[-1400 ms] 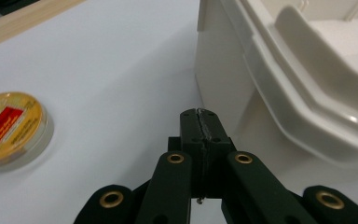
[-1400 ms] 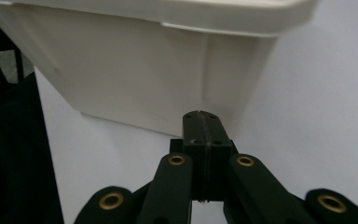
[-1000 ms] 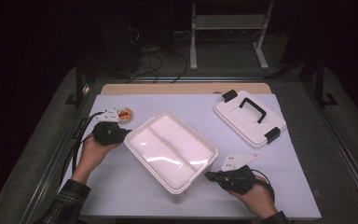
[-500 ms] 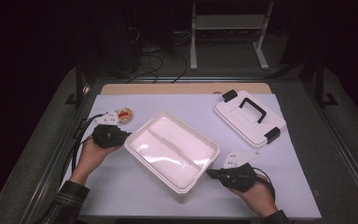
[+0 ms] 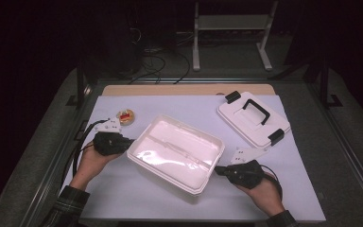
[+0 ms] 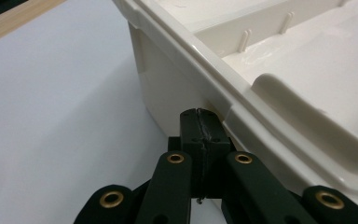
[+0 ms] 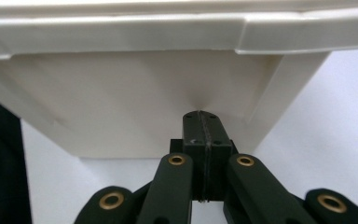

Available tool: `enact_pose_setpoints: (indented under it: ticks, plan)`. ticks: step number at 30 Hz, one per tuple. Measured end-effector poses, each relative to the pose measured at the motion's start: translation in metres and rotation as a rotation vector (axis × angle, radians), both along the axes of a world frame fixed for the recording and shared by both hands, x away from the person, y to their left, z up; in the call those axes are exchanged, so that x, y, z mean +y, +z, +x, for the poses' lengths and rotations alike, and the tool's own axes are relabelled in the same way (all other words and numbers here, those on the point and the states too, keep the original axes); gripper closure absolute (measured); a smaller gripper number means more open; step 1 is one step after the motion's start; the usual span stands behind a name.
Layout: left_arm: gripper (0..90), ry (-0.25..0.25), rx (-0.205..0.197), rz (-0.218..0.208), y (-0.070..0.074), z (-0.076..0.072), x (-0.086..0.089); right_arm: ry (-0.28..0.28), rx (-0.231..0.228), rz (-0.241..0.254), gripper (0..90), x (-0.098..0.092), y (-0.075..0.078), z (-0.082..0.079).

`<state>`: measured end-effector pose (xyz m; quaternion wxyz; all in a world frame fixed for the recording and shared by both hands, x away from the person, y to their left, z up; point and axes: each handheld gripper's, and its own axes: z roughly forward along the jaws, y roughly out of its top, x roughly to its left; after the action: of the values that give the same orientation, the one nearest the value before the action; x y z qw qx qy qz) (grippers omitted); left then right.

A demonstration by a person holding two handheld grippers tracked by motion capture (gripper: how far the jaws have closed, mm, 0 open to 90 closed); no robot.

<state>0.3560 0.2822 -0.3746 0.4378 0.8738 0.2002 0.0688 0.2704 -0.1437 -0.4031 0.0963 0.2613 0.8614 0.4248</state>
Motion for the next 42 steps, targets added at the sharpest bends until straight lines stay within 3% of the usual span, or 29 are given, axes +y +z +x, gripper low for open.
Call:
enact_pose_setpoints:
  ticks: [11, 18, 32, 38, 42]
  plan:
    - [89.8, -0.032, -0.002, 0.005, 0.001, -0.017, -0.004, -0.043, 0.012, -0.002, 89.9, -0.010, 0.001, 0.015]
    - [89.8, -0.059, 0.006, -0.005, -0.001, -0.028, -0.011, -0.079, 0.012, -0.030, 89.9, -0.015, 0.004, 0.026]
    - [89.8, -0.121, 0.014, -0.009, -0.001, -0.050, -0.030, -0.135, 0.006, -0.055, 89.9, -0.025, 0.007, 0.058]
    - [89.6, -0.120, 0.015, -0.005, -0.001, -0.050, -0.030, -0.131, 0.002, -0.053, 89.8, -0.026, 0.006, 0.060]
    - [82.3, -0.109, 0.009, 0.013, 0.000, -0.050, -0.029, -0.148, -0.010, -0.042, 84.3, -0.030, 0.008, 0.057]
